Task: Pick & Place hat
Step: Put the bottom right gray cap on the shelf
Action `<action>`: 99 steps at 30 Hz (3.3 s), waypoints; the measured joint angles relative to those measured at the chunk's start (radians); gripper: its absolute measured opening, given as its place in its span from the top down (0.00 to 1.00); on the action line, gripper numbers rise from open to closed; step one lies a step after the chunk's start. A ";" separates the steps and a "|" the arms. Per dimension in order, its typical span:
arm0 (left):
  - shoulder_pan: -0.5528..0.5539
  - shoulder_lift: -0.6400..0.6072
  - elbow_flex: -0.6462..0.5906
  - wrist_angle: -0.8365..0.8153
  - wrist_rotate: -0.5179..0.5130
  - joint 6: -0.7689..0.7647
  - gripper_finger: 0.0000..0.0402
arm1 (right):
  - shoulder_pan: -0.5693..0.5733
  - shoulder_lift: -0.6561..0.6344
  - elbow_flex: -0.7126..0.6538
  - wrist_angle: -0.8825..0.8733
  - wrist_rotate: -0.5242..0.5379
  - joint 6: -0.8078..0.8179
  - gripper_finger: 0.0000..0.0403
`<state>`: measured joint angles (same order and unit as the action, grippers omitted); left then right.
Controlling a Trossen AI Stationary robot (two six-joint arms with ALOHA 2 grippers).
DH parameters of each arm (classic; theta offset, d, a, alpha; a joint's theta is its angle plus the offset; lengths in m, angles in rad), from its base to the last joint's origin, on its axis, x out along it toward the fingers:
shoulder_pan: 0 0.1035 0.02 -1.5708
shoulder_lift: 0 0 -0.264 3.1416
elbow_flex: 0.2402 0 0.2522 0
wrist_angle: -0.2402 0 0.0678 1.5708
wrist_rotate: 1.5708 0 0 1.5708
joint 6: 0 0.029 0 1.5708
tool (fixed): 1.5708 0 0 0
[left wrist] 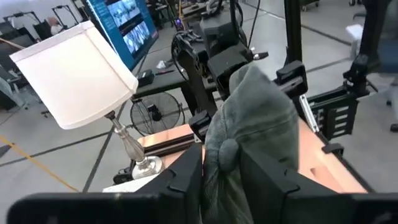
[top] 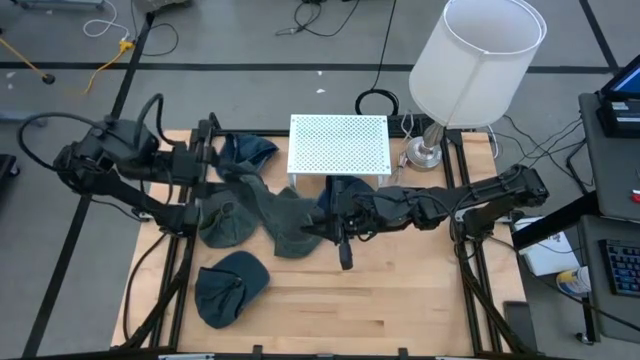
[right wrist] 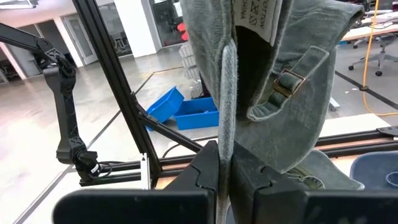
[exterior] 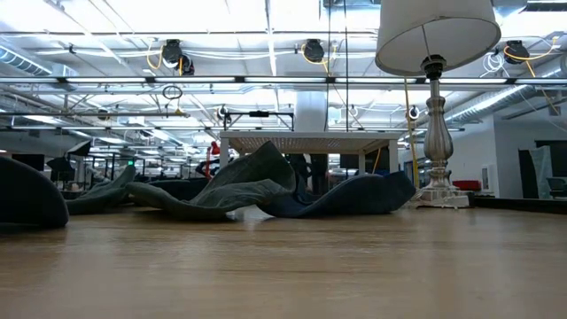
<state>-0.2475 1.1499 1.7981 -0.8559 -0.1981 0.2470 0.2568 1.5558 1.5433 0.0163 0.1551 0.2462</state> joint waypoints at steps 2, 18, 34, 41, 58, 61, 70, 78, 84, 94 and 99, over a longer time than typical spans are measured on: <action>0.000 -0.001 0.000 0.000 0.032 -0.022 0.78 | 0.000 0.000 0.000 0.001 0.000 0.000 0.98; 0.000 0.004 0.000 -0.021 0.151 -0.021 0.94 | -0.008 0.000 0.000 -0.019 0.004 0.023 0.63; 0.000 0.005 0.000 -0.241 0.145 0.061 0.94 | 0.011 -0.147 0.000 -0.325 0.054 0.232 0.34; 0.000 0.037 0.000 -0.367 0.120 0.190 0.94 | 0.030 -0.211 0.000 -0.372 0.053 0.270 0.35; 0.128 0.213 0.000 -0.579 -0.223 0.871 0.94 | 0.033 -0.257 0.000 -0.369 0.054 0.265 0.36; 0.195 0.240 0.000 -0.572 -0.284 0.997 0.94 | 0.032 -0.256 0.000 -0.369 0.054 0.252 0.36; 0.361 0.307 0.000 -0.327 -0.445 1.356 0.94 | 0.005 -0.256 0.000 -0.366 0.132 0.114 0.36; 0.439 0.350 -0.002 -0.121 -0.500 1.637 0.94 | -0.012 -0.262 0.000 -0.366 0.226 -0.008 0.36; 0.466 0.377 -0.001 -0.083 -0.459 1.726 0.94 | -0.011 -0.274 0.000 -0.354 0.341 -0.106 0.37; 0.500 0.442 -0.003 -0.071 -0.273 1.749 0.94 | -0.011 -0.301 0.000 -0.328 0.502 -0.191 0.37; 0.519 0.491 -0.003 -0.060 -0.216 1.793 0.94 | -0.011 -0.303 0.000 -0.328 0.500 -0.186 0.37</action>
<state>0.2712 1.6413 1.7954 -0.9160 -0.4137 2.0398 0.2460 1.2526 1.5433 -0.3115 0.6547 0.0601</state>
